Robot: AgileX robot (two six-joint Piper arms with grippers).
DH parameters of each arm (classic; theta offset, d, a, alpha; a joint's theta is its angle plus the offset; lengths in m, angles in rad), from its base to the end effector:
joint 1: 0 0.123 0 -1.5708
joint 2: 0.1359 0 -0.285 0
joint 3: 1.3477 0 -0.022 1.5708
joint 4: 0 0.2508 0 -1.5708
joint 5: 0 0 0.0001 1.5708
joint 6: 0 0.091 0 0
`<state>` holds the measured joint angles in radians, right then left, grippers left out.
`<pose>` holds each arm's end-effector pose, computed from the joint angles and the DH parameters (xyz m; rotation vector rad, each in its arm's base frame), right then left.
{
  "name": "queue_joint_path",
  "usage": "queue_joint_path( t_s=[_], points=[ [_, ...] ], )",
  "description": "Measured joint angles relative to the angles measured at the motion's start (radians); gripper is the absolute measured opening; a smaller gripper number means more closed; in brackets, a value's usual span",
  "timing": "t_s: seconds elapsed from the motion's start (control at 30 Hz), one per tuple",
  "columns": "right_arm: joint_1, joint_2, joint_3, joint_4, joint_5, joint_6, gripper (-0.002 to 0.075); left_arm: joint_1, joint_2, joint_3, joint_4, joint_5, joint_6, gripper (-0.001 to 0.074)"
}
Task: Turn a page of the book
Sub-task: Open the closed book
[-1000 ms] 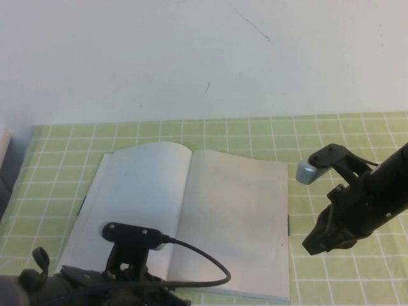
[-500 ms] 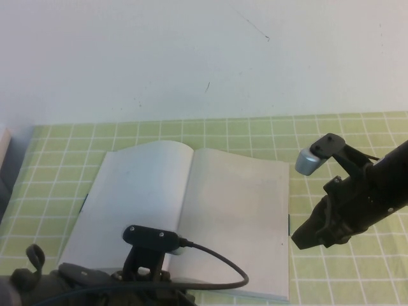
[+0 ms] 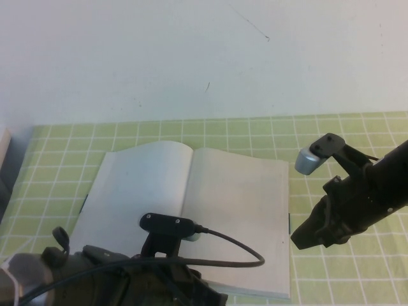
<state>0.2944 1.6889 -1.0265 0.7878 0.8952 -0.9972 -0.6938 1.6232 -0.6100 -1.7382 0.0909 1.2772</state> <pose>0.2863 0.1394 0.2079 -1.0788 2.5037 0.7932 0.2079 -0.1836 0.1442 0.3376 2.5539 -0.5786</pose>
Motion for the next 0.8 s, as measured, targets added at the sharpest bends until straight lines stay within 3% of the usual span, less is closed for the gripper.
queue_joint_path(
  t_s=[0.3, 0.57, 0.67, 0.8],
  points=[
    [0.000, 0.000, 0.000, 0.004, 0.002, 0.000, -0.0003, 0.000, 0.007, -0.050, 0.002, 0.018, 0.004, -0.0002],
    [0.000, -0.121, -0.004, -0.062, 0.018, 0.051, -0.0003, 0.000, -0.032, -0.055, 0.045, 0.233, -0.039, -0.0002],
    [0.000, -0.225, -0.040, -0.213, 0.047, 0.157, -0.0003, 0.000, -0.087, -0.055, 0.206, 0.314, -0.155, -0.0002],
    [0.000, -0.345, -0.091, -0.431, 0.127, 0.306, -0.0003, 0.000, -0.182, -0.055, 0.560, 0.346, -0.447, -0.0002]
  ],
)
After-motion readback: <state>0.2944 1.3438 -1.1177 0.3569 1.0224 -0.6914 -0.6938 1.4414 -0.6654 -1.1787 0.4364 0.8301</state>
